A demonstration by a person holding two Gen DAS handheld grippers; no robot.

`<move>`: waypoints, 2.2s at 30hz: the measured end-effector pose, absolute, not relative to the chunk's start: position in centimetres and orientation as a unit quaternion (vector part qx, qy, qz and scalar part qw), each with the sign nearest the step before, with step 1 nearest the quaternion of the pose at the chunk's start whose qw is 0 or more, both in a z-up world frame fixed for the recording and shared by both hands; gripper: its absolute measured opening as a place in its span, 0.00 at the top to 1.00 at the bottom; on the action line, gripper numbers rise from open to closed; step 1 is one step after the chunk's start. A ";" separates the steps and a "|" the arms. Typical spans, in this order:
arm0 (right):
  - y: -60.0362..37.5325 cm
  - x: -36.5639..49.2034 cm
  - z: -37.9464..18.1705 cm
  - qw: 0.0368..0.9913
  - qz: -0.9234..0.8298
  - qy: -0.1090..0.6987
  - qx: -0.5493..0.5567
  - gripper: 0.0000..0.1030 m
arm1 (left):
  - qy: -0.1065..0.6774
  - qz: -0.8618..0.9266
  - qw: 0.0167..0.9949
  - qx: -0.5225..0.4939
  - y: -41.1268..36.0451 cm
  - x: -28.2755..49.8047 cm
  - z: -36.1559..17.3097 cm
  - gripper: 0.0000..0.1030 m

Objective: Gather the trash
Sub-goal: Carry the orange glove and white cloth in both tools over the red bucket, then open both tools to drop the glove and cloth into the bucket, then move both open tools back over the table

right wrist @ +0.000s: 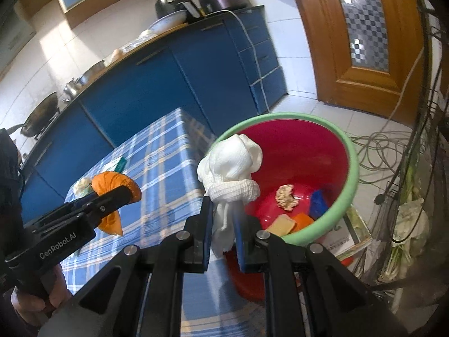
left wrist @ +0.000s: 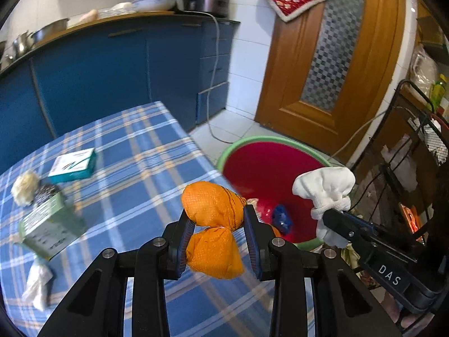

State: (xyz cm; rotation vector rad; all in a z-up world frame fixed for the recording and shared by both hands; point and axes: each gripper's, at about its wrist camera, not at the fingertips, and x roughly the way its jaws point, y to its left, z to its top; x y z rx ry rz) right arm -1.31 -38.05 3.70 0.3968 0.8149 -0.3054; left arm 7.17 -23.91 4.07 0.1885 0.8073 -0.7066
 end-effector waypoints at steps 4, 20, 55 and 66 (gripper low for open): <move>-39.7 -1.4 3.1 0.882 -0.160 0.394 0.201 0.84 | 0.391 -0.346 0.847 0.098 -25.8 7.5 3.4 0.66; -43.7 -1.7 1.1 0.867 -0.186 0.395 0.239 0.66 | 0.420 -0.363 0.823 0.122 -30.5 8.3 0.5 0.65; -42.0 -2.6 3.0 0.876 -0.176 0.376 0.244 0.50 | 0.401 -0.315 0.855 0.094 -24.1 7.7 3.3 0.48; -38.6 -1.5 3.6 0.884 -0.154 0.383 0.221 0.42 | 0.398 -0.260 0.877 0.068 -17.2 8.9 4.0 0.48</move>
